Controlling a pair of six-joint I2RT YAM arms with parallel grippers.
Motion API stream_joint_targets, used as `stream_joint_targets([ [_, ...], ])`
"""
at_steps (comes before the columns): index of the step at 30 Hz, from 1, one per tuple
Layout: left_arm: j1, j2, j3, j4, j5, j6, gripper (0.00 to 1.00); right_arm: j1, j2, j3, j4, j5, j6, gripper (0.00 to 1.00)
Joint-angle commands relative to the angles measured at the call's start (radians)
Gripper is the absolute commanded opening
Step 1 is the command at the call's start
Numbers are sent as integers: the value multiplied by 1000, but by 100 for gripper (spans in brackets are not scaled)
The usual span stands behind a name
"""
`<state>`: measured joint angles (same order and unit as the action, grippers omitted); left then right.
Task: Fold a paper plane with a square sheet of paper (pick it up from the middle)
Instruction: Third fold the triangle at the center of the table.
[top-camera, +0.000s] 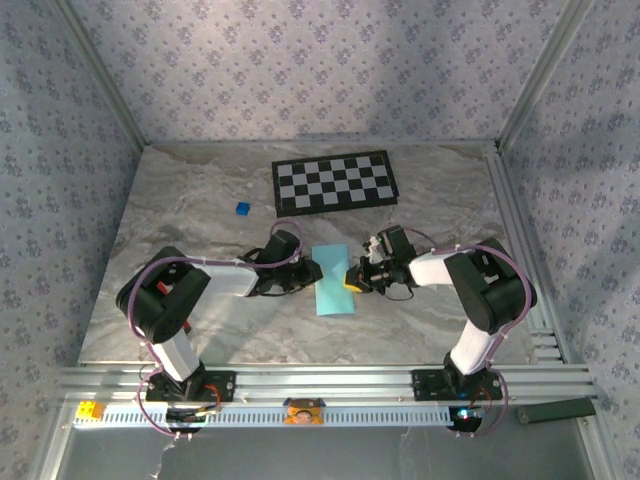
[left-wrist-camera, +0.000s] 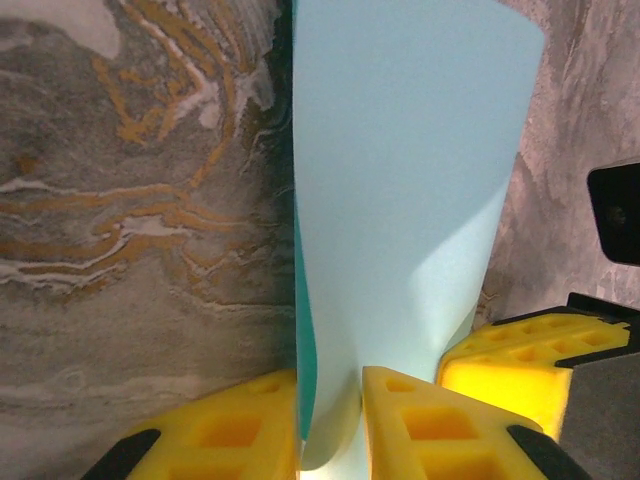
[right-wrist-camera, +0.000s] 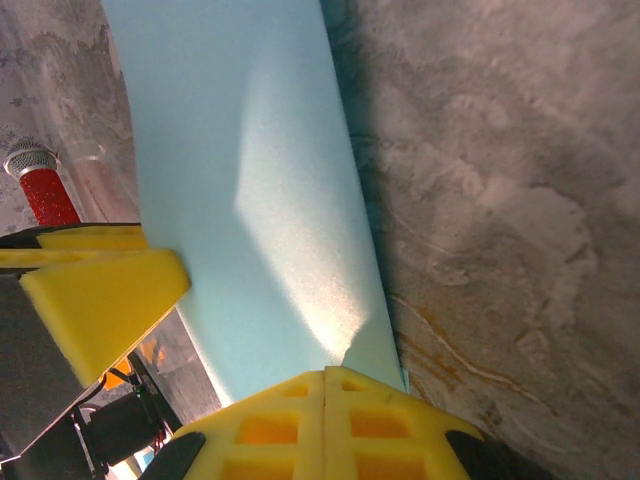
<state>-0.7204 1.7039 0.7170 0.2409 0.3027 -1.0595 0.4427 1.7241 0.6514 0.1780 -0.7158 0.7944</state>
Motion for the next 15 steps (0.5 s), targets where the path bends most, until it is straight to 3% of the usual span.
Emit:
stream_joint_targets([
  [1,-5,-13,-11,21,0,3,24,-11,24,-37,-74,85,10,2],
  [15,-5,-41,-30,41,-8,-8,23,-10,19,-35,-71,88,11,2],
])
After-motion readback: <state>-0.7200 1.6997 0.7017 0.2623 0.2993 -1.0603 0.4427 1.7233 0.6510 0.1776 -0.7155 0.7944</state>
